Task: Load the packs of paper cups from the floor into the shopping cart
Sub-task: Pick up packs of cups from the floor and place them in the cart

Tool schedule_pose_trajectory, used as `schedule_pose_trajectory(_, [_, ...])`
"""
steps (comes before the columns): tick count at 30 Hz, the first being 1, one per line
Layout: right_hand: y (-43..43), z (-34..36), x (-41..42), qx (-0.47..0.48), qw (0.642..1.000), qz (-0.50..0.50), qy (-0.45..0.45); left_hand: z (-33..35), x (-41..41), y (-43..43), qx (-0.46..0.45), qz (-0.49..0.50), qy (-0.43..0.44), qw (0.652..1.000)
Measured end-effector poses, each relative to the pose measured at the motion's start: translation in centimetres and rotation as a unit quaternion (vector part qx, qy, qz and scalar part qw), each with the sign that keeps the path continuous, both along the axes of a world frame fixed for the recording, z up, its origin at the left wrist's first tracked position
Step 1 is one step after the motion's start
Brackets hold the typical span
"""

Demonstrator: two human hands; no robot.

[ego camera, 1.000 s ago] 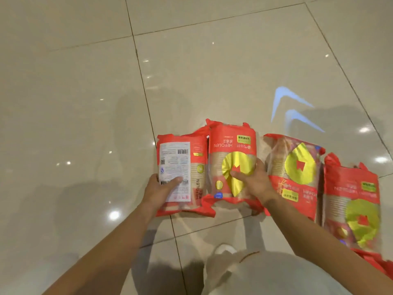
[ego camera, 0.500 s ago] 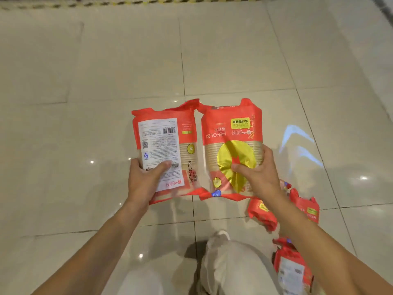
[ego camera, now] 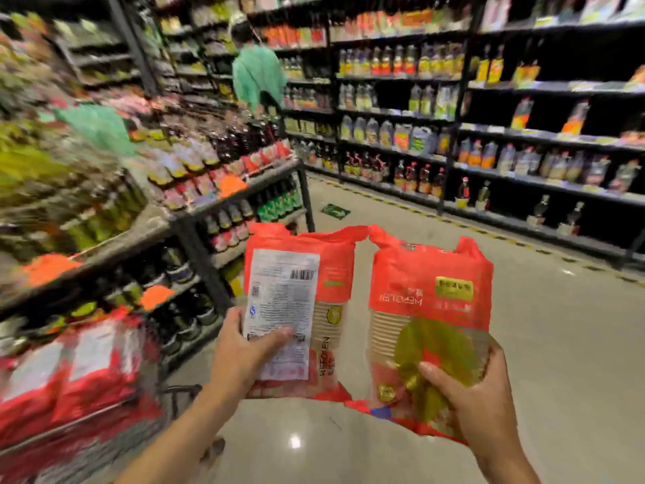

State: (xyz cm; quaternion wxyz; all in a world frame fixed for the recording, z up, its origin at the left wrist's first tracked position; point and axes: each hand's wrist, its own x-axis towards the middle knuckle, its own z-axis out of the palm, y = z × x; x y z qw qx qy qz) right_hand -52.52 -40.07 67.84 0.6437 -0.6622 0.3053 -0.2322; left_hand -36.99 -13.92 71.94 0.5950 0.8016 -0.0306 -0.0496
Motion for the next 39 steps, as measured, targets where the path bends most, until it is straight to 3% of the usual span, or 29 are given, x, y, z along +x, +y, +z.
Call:
schedule_pose_trajectory(8, [20.0,2.3,6.7,0.012,0.983,0.181,0.005,0.2,-5.3,23.5,-0.014,0.177,-0.005,0.984])
schedule_pose_trajectory(21, [57.9,-2.8,18.3,0.001,0.951,0.303,0.056,-7.0,-1.9,60.9,-0.067,0.329,0.1,0.937])
schedule_pose_trajectory(28, [70.7,-4.7,25.2,-0.005,0.939,0.323,0.115,-9.7,5.7,76.4,-0.083,0.342,0.143,0.925])
schedule_pose_trajectory(34, [76.2,-7.5,36.1,-0.004,0.936,0.325,0.139,-12.8,16.9,82.2,-0.09,0.325,0.185,0.923])
schedule_pose_trajectory(39, [81.1,-13.8,48.2,0.005,0.92,0.343,0.189,-17.1,28.4,85.9,-0.042,0.318,0.232,0.918])
